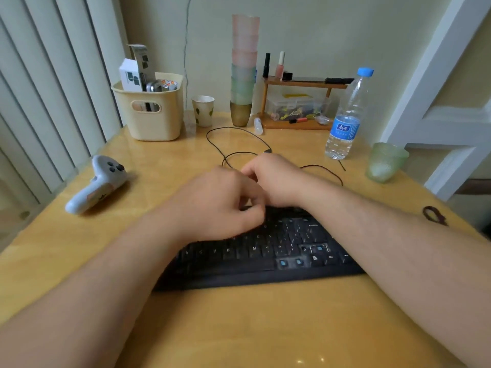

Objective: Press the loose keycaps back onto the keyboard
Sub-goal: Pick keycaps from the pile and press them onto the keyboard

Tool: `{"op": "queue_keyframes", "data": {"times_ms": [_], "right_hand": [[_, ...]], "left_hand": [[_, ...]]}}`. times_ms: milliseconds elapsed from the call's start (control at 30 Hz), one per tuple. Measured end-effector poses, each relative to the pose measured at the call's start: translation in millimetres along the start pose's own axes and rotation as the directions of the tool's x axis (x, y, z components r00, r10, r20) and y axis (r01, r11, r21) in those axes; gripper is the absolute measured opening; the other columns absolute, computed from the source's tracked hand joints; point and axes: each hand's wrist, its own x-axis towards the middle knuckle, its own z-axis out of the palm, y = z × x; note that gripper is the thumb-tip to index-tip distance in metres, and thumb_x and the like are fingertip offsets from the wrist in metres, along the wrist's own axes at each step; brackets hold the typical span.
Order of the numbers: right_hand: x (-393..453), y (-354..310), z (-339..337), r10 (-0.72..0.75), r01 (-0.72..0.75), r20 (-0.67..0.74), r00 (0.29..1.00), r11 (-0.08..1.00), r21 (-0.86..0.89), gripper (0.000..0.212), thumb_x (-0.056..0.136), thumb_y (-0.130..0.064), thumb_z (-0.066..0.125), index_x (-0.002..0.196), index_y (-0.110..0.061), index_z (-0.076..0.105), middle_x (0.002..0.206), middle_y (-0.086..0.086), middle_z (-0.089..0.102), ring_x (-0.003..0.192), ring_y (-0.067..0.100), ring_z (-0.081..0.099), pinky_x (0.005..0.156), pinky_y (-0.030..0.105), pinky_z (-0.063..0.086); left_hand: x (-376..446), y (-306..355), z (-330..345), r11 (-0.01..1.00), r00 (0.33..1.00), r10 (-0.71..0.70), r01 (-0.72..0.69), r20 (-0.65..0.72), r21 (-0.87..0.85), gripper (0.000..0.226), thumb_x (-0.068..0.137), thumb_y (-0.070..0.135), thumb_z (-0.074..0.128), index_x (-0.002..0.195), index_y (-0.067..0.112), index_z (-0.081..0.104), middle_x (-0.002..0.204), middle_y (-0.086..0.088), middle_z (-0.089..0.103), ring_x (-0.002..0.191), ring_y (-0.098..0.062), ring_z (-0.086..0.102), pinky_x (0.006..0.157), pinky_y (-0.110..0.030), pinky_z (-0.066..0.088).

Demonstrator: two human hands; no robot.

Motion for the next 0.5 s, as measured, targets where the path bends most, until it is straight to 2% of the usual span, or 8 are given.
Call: {"op": "queue_keyframes", "data": {"times_ms": [67, 167, 300, 400, 467, 500], "right_hand": [[16.9, -6.7, 12.0, -0.025, 0.025, 0.001, 1.0, 0.998, -0.06, 0.007, 0.09, -0.027, 0.074, 0.086, -0.032, 0.076, 0.081, -0.014, 0.063, 0.079, 0.01, 0.057, 0.062, 0.026, 0.042], [33.1, -9.9, 24.7, -0.043, 0.042, -0.012, 0.999, 0.997, -0.069, 0.019, 0.088, -0.032, 0.078, 0.107, -0.032, 0.078, 0.083, -0.019, 0.057, 0.079, 0.004, 0.053, 0.063, 0.022, 0.038], [37.6, -9.7, 32.5, -0.024, 0.022, -0.021, 0.999, 0.993, -0.112, 0.011, 0.09, -0.03, 0.078, 0.102, -0.029, 0.078, 0.097, -0.008, 0.065, 0.094, 0.017, 0.06, 0.078, 0.031, 0.048], [32.0, -11.9, 29.6, -0.015, 0.012, -0.025, 1.0, 0.993, -0.119, 0.006, 0.093, -0.028, 0.075, 0.099, -0.03, 0.077, 0.102, -0.006, 0.065, 0.096, 0.018, 0.061, 0.08, 0.032, 0.049], [23.1, -8.6, 24.2, -0.011, 0.011, -0.088, 0.996, 1.0, 0.0, 0.004, 0.094, -0.028, 0.074, 0.095, -0.03, 0.077, 0.096, -0.009, 0.069, 0.093, 0.015, 0.063, 0.08, 0.033, 0.051], [16.0, -6.4, 21.4, 0.009, 0.009, -0.132, 0.991, 0.991, 0.135, 0.004, 0.094, -0.027, 0.074, 0.092, -0.028, 0.077, 0.091, -0.011, 0.071, 0.089, 0.011, 0.065, 0.079, 0.032, 0.052]], "left_hand": [[-1.5, -33.9, -18.8, 0.964, 0.975, -0.221, 0.223, -0.032, 0.145, 0.033, 0.083, 0.055, 0.052, 0.085, 0.031, 0.075, 0.07, 0.009, 0.066, 0.068, -0.007, 0.059, 0.065, -0.031, 0.047], [-10.0, -70.5, -33.0, 0.882, 0.905, -0.423, 0.421, -0.036, 0.21, 0.019, 0.093, 0.042, 0.059, 0.095, 0.033, 0.076, 0.078, 0.013, 0.065, 0.077, -0.006, 0.058, 0.069, -0.031, 0.047], [-8.2, -73.4, -28.4, 0.882, 0.902, -0.429, 0.431, -0.055, 0.19, 0.018, 0.094, 0.04, 0.061, 0.098, 0.035, 0.077, 0.079, 0.015, 0.066, 0.079, -0.008, 0.059, 0.073, -0.033, 0.052], [-3.9, -64.9, -22.0, 0.908, 0.92, -0.384, 0.391, -0.078, 0.149, 0.017, 0.095, 0.042, 0.062, 0.099, 0.036, 0.078, 0.082, 0.014, 0.068, 0.081, -0.009, 0.062, 0.073, -0.03, 0.051], [-3.6, -60.0, -20.0, 0.929, 0.926, -0.355, 0.365, -0.127, 0.067, 0.01, 0.092, 0.043, 0.066, 0.094, 0.04, 0.075, 0.08, 0.015, 0.068, 0.079, -0.003, 0.061, 0.07, -0.026, 0.048], [-3.6, -56.9, -19.5, 0.94, 0.93, -0.337, 0.341, -0.15, 0.001, 0.005, 0.091, 0.043, 0.07, 0.093, 0.04, 0.073, 0.079, 0.014, 0.067, 0.078, -0.002, 0.061, 0.068, -0.023, 0.046]]}}
